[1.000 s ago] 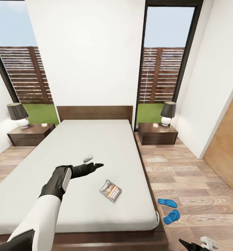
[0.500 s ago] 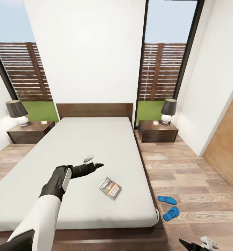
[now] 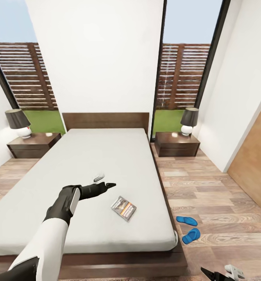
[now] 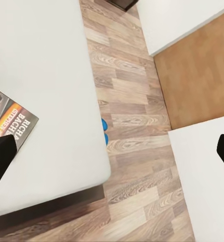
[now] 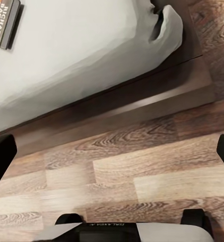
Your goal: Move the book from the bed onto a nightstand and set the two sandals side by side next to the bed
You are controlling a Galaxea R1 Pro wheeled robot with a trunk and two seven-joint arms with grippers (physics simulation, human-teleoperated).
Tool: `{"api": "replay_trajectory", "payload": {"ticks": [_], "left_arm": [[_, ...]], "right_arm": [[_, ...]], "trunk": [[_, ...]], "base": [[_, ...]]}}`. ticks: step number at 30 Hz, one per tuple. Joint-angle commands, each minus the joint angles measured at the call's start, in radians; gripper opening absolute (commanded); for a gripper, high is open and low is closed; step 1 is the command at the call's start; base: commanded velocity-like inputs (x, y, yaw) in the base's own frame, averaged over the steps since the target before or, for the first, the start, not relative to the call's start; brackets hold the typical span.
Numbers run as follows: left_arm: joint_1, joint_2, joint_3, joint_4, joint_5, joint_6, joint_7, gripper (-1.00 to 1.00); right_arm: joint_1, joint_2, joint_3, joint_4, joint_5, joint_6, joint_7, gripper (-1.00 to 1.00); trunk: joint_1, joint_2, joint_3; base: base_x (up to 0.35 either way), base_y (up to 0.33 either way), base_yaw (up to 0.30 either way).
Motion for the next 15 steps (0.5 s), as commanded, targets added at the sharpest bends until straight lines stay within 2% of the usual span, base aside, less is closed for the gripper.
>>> {"api": "replay_trajectory", "payload": {"ticks": [1,13,15], "left_arm": [[-0.001,-0.002,0.007,-0.001,-0.009,0.007,-0.009,1.0],[-0.001,-0.002,0.007,-0.001,-0.008,0.007,-0.012,1.0],[-0.001,-0.002,0.007,-0.001,-0.008,0.007,-0.012,1.0]], "right_arm": [[-0.001,-0.001,-0.008,0.001,0.006,-0.002,0.004,1.0],[-0.001,-0.003,-0.008,0.001,0.006,-0.002,0.004,1.0],[-0.001,-0.003,-0.008,0.001,0.006,-0.002,0.004,1.0]], "trunk": [[0.001,-0.002,-0.004],[0.001,-0.002,-0.023],[0.001,-0.002,-0.026]], "base": [[0.0,0.0,0.0],[0.0,0.0,0.0],[0.127,-0.063,0.0]]}}
